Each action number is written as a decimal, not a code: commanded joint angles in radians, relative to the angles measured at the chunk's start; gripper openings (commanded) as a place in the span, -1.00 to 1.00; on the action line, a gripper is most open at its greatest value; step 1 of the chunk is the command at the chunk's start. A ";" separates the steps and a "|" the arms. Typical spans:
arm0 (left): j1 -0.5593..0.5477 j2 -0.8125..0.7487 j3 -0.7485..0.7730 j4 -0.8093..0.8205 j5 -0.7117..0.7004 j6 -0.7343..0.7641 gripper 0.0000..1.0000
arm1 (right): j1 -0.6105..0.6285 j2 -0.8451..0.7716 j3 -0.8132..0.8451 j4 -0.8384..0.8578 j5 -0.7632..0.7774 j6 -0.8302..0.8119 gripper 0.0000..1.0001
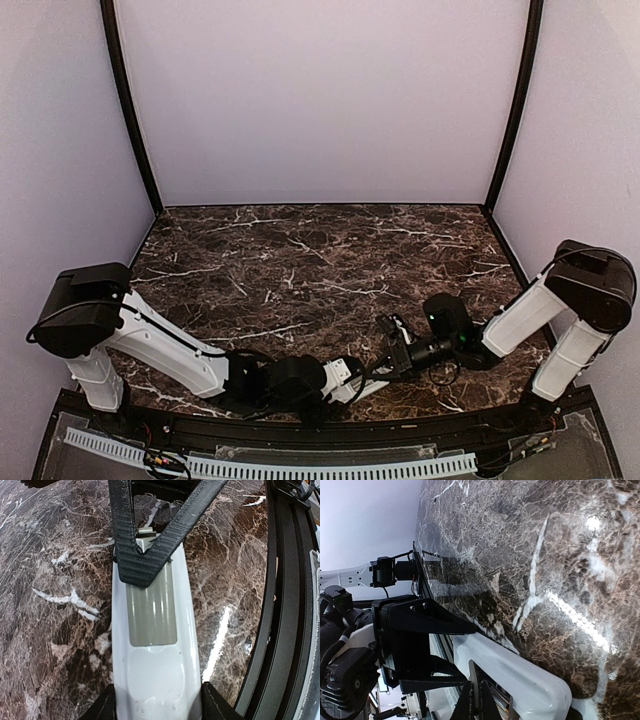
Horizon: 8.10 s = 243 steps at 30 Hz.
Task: Load the batteries into the remote control
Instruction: Pass from the right arm to the left, then load the battery cover onto the remote control without the battery cover.
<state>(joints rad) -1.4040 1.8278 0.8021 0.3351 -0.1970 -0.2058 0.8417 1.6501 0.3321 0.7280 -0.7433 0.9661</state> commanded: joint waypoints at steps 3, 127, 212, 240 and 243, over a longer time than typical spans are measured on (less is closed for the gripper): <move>0.046 0.042 0.047 0.087 0.102 0.032 0.25 | 0.029 -0.009 0.011 -0.157 0.072 -0.068 -1.00; 0.069 0.091 0.019 0.030 0.186 0.049 -0.92 | 0.074 -0.308 0.250 -0.817 0.289 -0.338 -0.87; 0.062 0.094 0.024 -0.117 0.288 0.164 -0.81 | 0.110 -0.278 0.207 -0.788 0.269 -0.232 -0.85; 0.062 0.100 0.040 -0.143 0.311 0.194 -0.36 | 0.120 -0.227 0.163 -0.703 0.239 -0.197 -1.00; 0.062 0.099 0.040 -0.143 0.311 0.192 -0.33 | 0.124 -0.223 0.162 -0.697 0.238 -0.192 -1.00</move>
<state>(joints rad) -1.3224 1.8961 0.8829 0.4198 0.0200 -0.0147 0.9398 1.3960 0.5114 -0.0296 -0.4744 0.7650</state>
